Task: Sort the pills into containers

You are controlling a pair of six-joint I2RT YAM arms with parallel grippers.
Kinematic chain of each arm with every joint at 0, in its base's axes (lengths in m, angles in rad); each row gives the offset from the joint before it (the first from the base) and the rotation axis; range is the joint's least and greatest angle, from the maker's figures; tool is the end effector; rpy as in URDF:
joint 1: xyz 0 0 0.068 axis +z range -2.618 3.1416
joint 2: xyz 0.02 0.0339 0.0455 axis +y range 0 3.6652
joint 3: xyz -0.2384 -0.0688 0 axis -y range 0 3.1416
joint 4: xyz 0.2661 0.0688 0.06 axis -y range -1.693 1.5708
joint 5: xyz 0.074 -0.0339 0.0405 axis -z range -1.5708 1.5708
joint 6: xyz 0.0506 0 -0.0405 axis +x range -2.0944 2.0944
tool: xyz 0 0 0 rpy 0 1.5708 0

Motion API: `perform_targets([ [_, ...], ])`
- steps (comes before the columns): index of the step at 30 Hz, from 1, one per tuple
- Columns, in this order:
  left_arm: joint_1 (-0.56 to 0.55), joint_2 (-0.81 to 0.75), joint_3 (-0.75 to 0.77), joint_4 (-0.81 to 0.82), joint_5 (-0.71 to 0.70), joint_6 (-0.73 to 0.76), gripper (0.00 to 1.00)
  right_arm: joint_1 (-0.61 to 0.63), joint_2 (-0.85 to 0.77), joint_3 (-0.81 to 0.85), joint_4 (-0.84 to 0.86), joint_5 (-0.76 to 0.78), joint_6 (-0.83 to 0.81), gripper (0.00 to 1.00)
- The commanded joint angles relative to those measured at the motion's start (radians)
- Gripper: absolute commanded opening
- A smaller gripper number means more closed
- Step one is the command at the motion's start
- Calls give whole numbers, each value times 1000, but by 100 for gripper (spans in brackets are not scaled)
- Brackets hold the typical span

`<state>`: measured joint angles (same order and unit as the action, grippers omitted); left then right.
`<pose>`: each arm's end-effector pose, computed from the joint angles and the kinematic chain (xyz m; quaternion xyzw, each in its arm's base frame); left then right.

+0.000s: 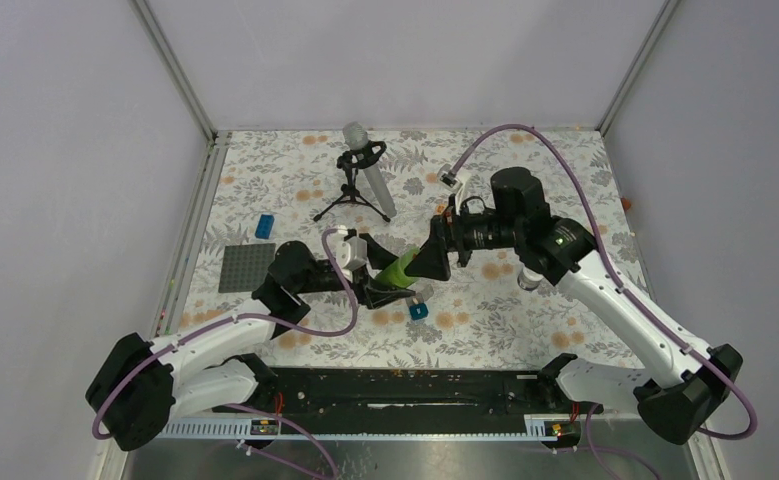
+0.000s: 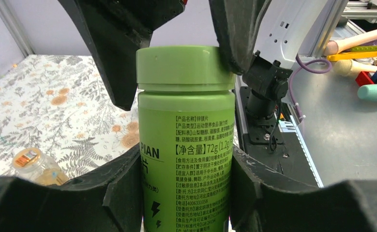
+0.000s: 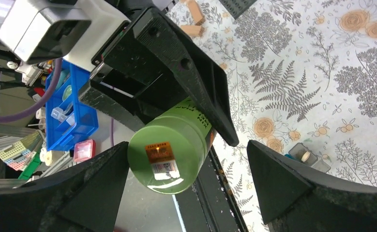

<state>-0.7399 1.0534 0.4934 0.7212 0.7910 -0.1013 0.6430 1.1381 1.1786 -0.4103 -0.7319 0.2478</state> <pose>0.1733 -0.2070 0.2478 0.4663 0.4755 -0.5149 0.5398 0.2099 0.1995 0.3603 -0.3495 0.7157 0.4937 0.3490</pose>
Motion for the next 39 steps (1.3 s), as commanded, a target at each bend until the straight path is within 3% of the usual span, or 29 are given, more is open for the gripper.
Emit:
perform_targets([
  [1,4,0,48,53,97,9,0,9,42,28,25,145,35,96],
  [6,4,-4,43,86,165,-36,0,7,108,53,48,241,176,95],
  [10,5,-19,35,74,141,-33,0,-3,132,48,32,345,239,94],
  [13,5,-30,41,9,88,1,0,-28,111,40,31,335,255,93],
  [18,3,-31,69,-102,-22,14,0,-34,13,44,29,282,182,91],
  [22,3,-23,70,-109,-35,7,0,-34,-61,25,51,203,98,93],
  [27,3,-19,82,-114,-9,6,0,-23,-55,37,-39,47,-48,91],
  [35,-1,5,125,-143,112,19,0,69,-86,14,-125,167,-184,86],
  [39,-2,15,146,-183,129,44,0,71,-81,25,-132,177,-194,71],
])
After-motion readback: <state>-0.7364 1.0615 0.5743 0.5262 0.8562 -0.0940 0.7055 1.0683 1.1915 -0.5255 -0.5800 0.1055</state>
